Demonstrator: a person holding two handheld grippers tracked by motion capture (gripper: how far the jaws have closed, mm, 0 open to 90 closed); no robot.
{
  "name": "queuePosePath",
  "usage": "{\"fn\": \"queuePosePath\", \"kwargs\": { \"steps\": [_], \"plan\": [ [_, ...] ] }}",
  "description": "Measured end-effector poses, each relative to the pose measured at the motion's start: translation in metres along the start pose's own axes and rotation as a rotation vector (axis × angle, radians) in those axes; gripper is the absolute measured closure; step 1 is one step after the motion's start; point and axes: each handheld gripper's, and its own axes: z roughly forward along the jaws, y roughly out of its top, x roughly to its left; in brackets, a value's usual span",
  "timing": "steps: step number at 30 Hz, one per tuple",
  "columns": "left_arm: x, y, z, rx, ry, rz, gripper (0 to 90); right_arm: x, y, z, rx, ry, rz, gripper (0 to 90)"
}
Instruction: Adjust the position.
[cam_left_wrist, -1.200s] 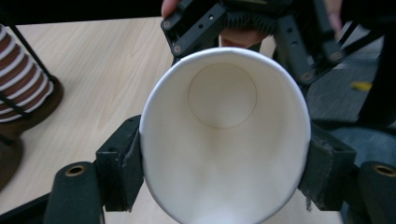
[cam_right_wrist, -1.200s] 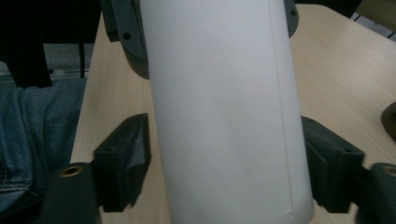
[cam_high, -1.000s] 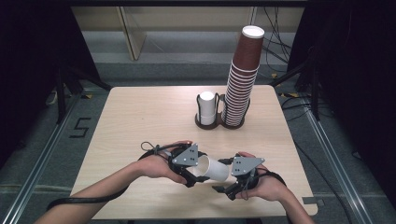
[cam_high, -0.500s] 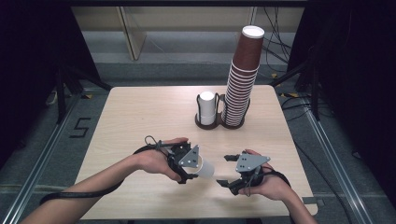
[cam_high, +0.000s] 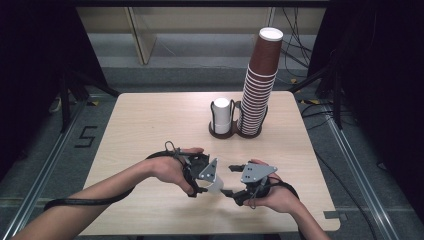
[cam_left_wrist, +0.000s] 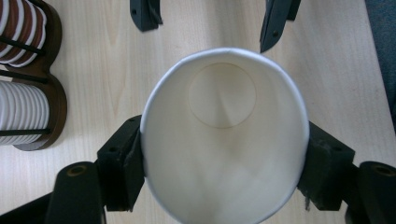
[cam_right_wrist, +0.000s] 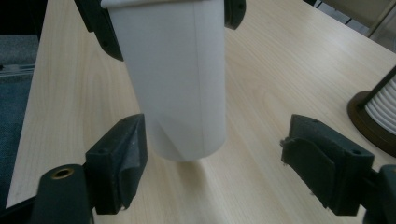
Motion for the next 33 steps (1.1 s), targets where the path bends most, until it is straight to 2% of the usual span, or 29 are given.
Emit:
{"fn": "queuePosePath", "kwargs": {
  "steps": [1, 7, 8, 9, 10, 11, 13, 14, 15, 22, 23, 24, 27, 28, 29, 31, 32, 33],
  "plan": [
    [-0.002, 0.0, 0.002, -0.022, 0.0, -0.025, 27.4, 0.001, 0.001, 0.002, -0.002, 0.008, 0.001, 23.5],
    [0.0, 0.002, 0.0, -0.011, 0.004, -0.007, 27.4, 0.006, 0.005, 0.012, -0.012, 0.035, -0.021, 27.5],
    [0.002, 0.003, -0.001, 0.011, 0.005, 0.018, 27.4, 0.006, 0.006, 0.013, -0.008, 0.038, -0.029, 28.4],
    [0.0, 0.003, 0.0, -0.011, 0.004, -0.004, 27.3, 0.007, 0.006, 0.014, -0.013, 0.045, -0.026, 29.0],
    [0.002, 0.004, -0.002, 0.011, 0.005, 0.025, 27.4, 0.008, 0.007, 0.015, -0.017, 0.049, -0.028, 29.7],
    [0.0, 0.004, -0.001, -0.013, 0.003, 0.0, 27.4, 0.008, 0.008, 0.017, -0.016, 0.049, -0.039, 30.2],
    [-0.001, 0.005, -0.001, -0.006, 0.003, 0.008, 27.4, 0.009, 0.009, 0.02, -0.012, 0.056, -0.042, 31.4],
    [0.0, 0.005, -0.002, 0.014, 0.001, 0.035, 27.4, 0.01, 0.009, 0.021, -0.004, 0.063, -0.051, 31.9],
    [-0.002, 0.005, -0.001, -0.013, 0.001, 0.01, 27.4, 0.011, 0.01, 0.023, 0.004, 0.067, -0.051, 32.4],
    [-0.004, 0.008, -0.002, -0.012, -0.011, 0.028, 27.4, 0.014, 0.011, 0.028, 0.005, 0.076, -0.076, 34.6],
    [-0.005, 0.009, -0.002, -0.014, -0.015, 0.029, 27.4, 0.015, 0.011, 0.027, 0.011, 0.078, -0.055, 34.8],
    [-0.005, 0.009, -0.001, -0.016, -0.012, 0.033, 27.5, 0.015, 0.011, 0.027, 0.01, 0.085, -0.077, 35.0],
    [-0.004, 0.01, -0.002, -0.045, -0.009, 0.039, 26.4, 0.015, 0.009, 0.025, -0.002, 0.075, -0.083, 35.2],
    [-0.003, 0.009, -0.002, -0.053, -0.021, 0.031, 25.4, 0.015, 0.008, 0.023, 0.0, 0.072, -0.075, 35.2],
    [-0.002, 0.009, -0.003, -0.059, -0.03, 0.021, 22.3, 0.014, 0.008, 0.023, -0.009, 0.069, -0.093, 35.2],
    [0.001, 0.009, -0.007, -0.082, -0.009, 0.003, 14.7, 0.014, 0.006, 0.021, -0.003, 0.056, -0.101, 35.2],
    [0.002, 0.008, -0.009, -0.098, 0.006, -0.003, 14.4, 0.014, 0.005, 0.019, -0.007, 0.044, -0.079, 35.2],
    [0.003, 0.008, -0.011, -0.113, 0.024, -0.009, 13.9, 0.012, 0.004, 0.017, -0.009, 0.038, -0.087, 35.2]
  ]
}}
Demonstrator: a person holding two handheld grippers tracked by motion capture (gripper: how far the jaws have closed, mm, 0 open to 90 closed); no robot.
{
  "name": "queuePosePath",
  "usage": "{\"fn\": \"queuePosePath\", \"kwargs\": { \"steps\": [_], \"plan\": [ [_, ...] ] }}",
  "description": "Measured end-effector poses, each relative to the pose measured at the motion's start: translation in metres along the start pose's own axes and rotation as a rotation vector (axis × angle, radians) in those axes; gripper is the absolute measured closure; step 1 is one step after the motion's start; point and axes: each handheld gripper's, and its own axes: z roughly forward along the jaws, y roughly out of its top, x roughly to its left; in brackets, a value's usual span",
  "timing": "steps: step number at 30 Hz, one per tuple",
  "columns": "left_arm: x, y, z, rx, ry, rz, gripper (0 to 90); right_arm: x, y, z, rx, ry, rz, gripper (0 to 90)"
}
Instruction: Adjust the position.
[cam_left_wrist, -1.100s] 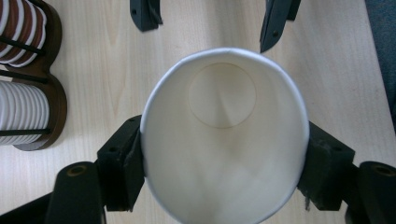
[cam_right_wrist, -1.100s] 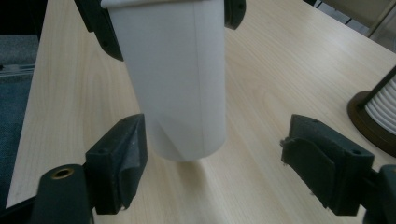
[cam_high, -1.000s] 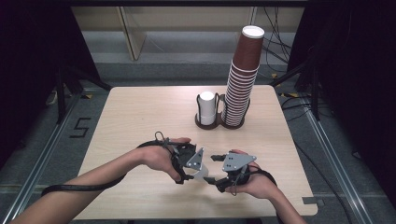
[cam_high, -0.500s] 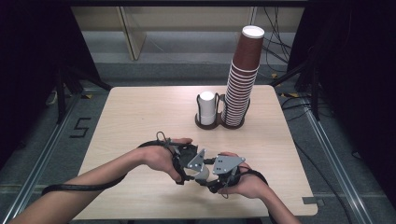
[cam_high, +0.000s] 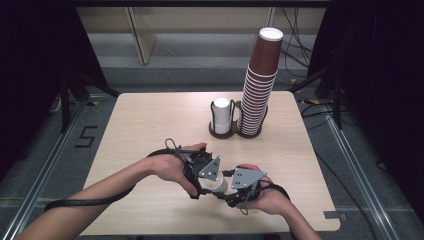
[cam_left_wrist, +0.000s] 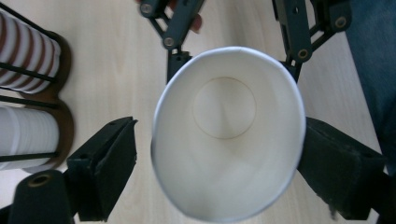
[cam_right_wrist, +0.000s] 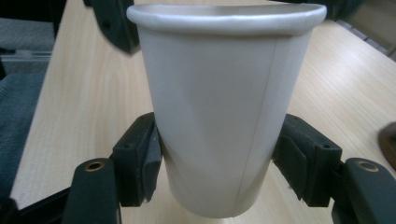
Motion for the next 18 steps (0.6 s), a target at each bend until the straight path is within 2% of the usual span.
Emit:
{"fn": "queuePosePath", "kwargs": {
  "steps": [2, 4, 6, 8, 12, 13, 16, 18],
  "plan": [
    [0.0, -0.002, -0.005, -0.026, 0.036, -0.011, 13.2, -0.002, -0.003, -0.004, 0.003, -0.029, 0.021, 35.2],
    [-0.002, -0.005, -0.008, -0.066, 0.061, -0.039, 11.8, -0.006, -0.007, -0.008, -0.005, -0.068, 0.032, 35.0],
    [-0.005, -0.01, -0.009, -0.104, 0.075, -0.071, 11.3, -0.008, -0.012, -0.013, -0.02, -0.101, 0.072, 34.9],
    [-0.009, -0.016, -0.007, -0.117, 0.09, -0.081, 11.7, -0.013, -0.015, -0.018, -0.041, -0.142, 0.082, 34.8],
    [-0.013, -0.025, -0.003, -0.154, 0.11, -0.125, 12.8, -0.014, -0.021, -0.027, -0.056, -0.17, 0.154, 34.5],
    [-0.014, -0.026, -0.003, -0.166, 0.118, -0.14, 12.8, -0.017, -0.022, -0.028, -0.071, -0.188, 0.136, 34.5],
    [-0.017, -0.032, 0.0, -0.212, 0.147, -0.189, 13.1, -0.018, -0.025, -0.033, -0.087, -0.215, 0.174, 34.4],
    [-0.019, -0.036, 0.0, -0.235, 0.165, -0.223, 13.1, -0.021, -0.027, -0.037, -0.102, -0.241, 0.178, 34.4]
  ]
}}
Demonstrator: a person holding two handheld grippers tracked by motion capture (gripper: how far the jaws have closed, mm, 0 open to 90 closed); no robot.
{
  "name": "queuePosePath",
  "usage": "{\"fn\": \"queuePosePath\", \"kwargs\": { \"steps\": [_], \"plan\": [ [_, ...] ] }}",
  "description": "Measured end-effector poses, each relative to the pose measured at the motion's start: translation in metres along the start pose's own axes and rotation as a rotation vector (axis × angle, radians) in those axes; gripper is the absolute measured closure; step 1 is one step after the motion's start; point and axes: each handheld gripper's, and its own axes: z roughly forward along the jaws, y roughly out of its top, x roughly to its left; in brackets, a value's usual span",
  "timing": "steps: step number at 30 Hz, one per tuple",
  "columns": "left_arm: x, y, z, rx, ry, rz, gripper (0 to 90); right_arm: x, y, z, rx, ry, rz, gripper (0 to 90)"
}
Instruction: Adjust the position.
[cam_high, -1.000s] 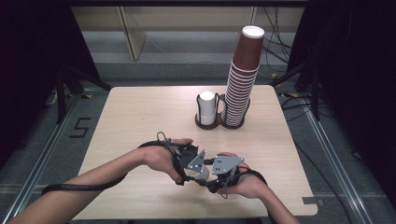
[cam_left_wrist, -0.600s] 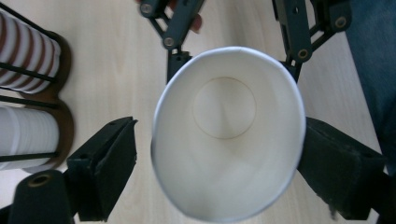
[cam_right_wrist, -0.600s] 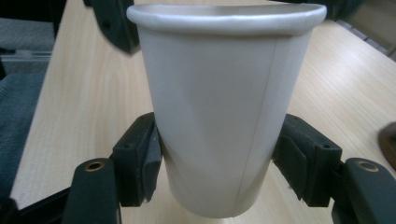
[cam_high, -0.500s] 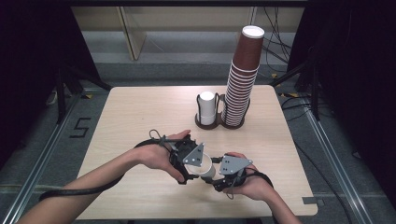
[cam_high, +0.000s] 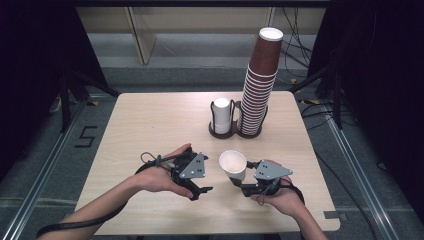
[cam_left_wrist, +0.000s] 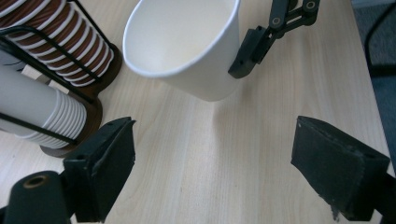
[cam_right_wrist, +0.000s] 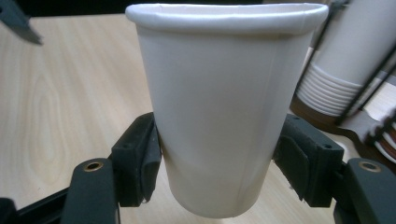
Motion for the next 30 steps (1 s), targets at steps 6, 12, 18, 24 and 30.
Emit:
{"fn": "queuePosePath", "kwargs": {
  "steps": [6, 12, 18, 24, 30],
  "plan": [
    [-0.002, -0.012, -0.005, -0.059, 0.068, -0.093, 12.7, -0.008, 0.003, -0.004, -0.061, -0.04, 0.076, 34.4],
    [-0.003, -0.026, -0.013, -0.168, 0.164, -0.245, 12.7, -0.006, 0.006, 0.012, -0.104, -0.072, 0.18, 34.3],
    [-0.008, -0.043, -0.02, -0.22, 0.305, -0.316, 10.9, -0.006, 0.005, 0.035, -0.116, -0.073, 0.23, 34.2],
    [-0.017, -0.057, -0.021, -0.276, 0.406, -0.402, 9.4, -0.008, 0.011, 0.054, -0.117, -0.08, 0.266, 34.1],
    [-0.02, -0.068, -0.025, -0.344, 0.474, -0.465, 7.6, -0.006, 0.011, 0.074, -0.085, -0.089, 0.267, 33.9]
  ]
}}
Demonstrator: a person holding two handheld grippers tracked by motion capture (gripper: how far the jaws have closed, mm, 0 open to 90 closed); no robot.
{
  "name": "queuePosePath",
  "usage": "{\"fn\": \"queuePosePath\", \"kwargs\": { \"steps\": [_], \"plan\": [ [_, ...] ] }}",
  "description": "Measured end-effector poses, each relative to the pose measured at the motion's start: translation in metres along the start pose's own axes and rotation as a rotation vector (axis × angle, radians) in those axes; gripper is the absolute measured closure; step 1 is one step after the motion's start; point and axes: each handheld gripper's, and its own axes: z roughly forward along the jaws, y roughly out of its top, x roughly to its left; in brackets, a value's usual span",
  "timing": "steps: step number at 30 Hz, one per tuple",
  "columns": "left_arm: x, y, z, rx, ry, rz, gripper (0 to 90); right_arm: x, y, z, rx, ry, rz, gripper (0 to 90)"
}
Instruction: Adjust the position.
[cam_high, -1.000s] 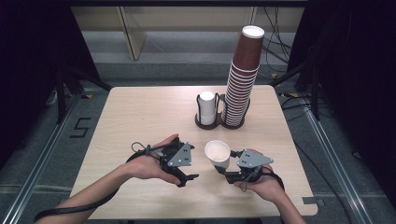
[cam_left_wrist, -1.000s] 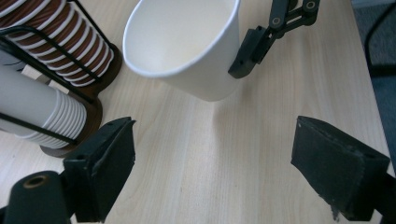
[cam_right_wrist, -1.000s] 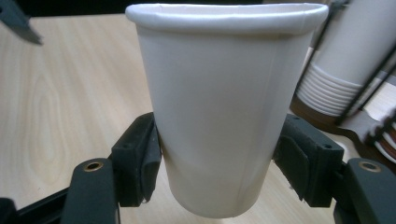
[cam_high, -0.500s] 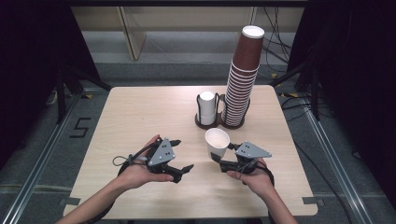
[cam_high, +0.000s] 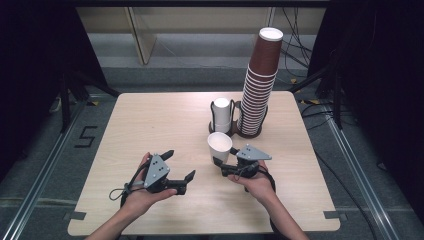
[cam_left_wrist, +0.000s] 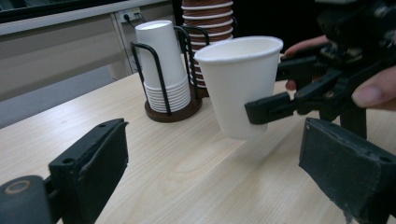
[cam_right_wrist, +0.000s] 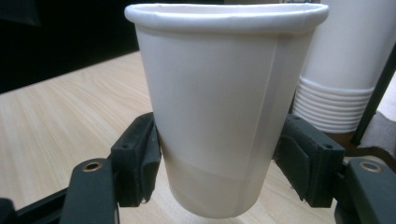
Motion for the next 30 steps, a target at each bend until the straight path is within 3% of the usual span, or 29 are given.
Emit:
{"fn": "queuePosePath", "kwargs": {
  "steps": [2, 3, 4, 7, 16, 17, 18, 22, 26, 28, 29, 30],
  "plan": [
    [0.002, -0.004, -0.002, -0.005, 0.015, -0.004, 7.5, -0.002, -0.002, 0.006, 0.017, -0.012, -0.028, 33.8],
    [0.004, -0.006, -0.002, -0.005, 0.021, -0.006, 7.5, -0.001, -0.003, 0.009, 0.035, 0.003, 0.005, 33.8],
    [0.006, -0.008, -0.002, -0.007, 0.024, -0.007, 7.6, -0.002, -0.004, 0.012, 0.031, -0.013, -0.025, 33.8],
    [0.01, -0.014, -0.006, 0.018, 0.063, 0.001, 8.0, 0.0, -0.003, 0.021, 0.076, -0.029, -0.036, 33.7],
    [0.013, -0.022, -0.009, 0.025, 0.073, -0.034, 7.6, 0.009, 0.004, 0.047, 0.097, -0.007, -0.06, 33.7],
    [0.013, -0.022, -0.009, 0.022, 0.076, -0.04, 7.6, 0.011, 0.003, 0.047, 0.121, -0.01, -0.043, 33.7],
    [0.014, -0.023, -0.009, 0.021, 0.077, -0.041, 7.6, 0.011, 0.003, 0.049, 0.108, -0.019, -0.074, 33.7],
    [0.015, -0.024, -0.008, 0.023, 0.084, -0.055, 7.6, 0.013, 0.001, 0.055, 0.118, -0.007, -0.061, 33.7],
    [0.017, -0.025, -0.006, 0.0, 0.079, -0.059, 7.7, 0.013, 0.002, 0.055, 0.147, -0.029, -0.06, 33.6],
    [0.016, -0.025, -0.007, 0.005, 0.085, -0.072, 7.7, 0.012, 0.001, 0.058, 0.152, -0.007, -0.065, 33.6],
    [0.016, -0.025, -0.008, 0.017, 0.09, -0.073, 7.7, 0.013, 0.001, 0.058, 0.157, -0.015, -0.038, 33.5],
    [0.016, -0.025, -0.008, 0.016, 0.09, -0.074, 7.7, 0.013, 0.001, 0.059, 0.156, -0.024, -0.054, 33.5]
  ]
}}
